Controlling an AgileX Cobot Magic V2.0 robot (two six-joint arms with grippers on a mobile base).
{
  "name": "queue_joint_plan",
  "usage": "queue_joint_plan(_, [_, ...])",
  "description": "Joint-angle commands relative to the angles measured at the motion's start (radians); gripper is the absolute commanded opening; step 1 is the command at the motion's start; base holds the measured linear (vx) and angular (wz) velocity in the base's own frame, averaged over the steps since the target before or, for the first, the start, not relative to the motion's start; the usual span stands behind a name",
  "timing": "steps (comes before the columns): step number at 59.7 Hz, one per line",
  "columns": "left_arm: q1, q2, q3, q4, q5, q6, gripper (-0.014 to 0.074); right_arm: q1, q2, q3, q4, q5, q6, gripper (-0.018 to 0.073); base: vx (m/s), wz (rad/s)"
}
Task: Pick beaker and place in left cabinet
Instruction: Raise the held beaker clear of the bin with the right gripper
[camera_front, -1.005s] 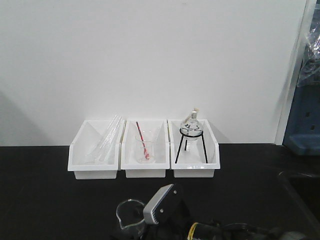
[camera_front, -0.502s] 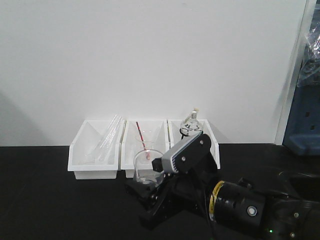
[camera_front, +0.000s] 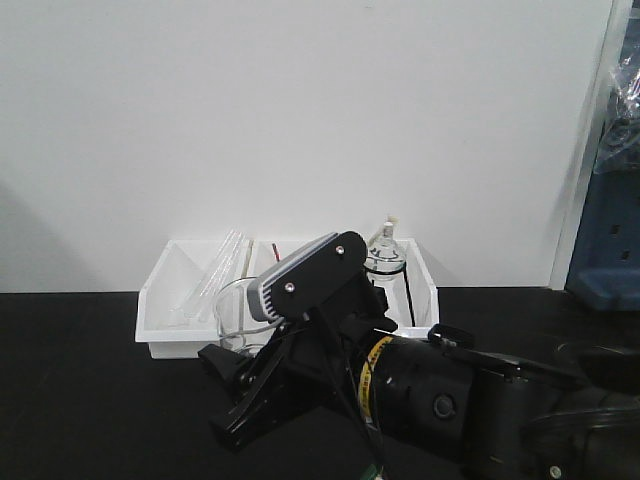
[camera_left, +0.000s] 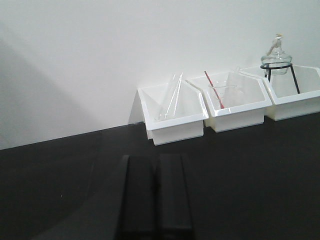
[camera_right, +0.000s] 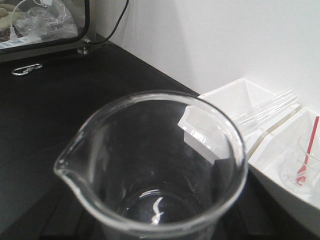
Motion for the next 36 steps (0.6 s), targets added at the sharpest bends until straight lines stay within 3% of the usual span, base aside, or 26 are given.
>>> queue_joint_plan(1, [-0.001, -0.019, 0.016, -0.003, -0.075, -0.003, 0.0001, 0.005, -0.048, -0.039, 0.0, -0.034, 0.002, -0.0001, 0.0, 0.0])
queue_joint_plan(36, [-0.001, -0.019, 0.016, -0.003, -0.075, -0.003, 0.0001, 0.004, -0.122, -0.039, 0.034, 0.023, 0.007, -0.0001, 0.0, 0.0])
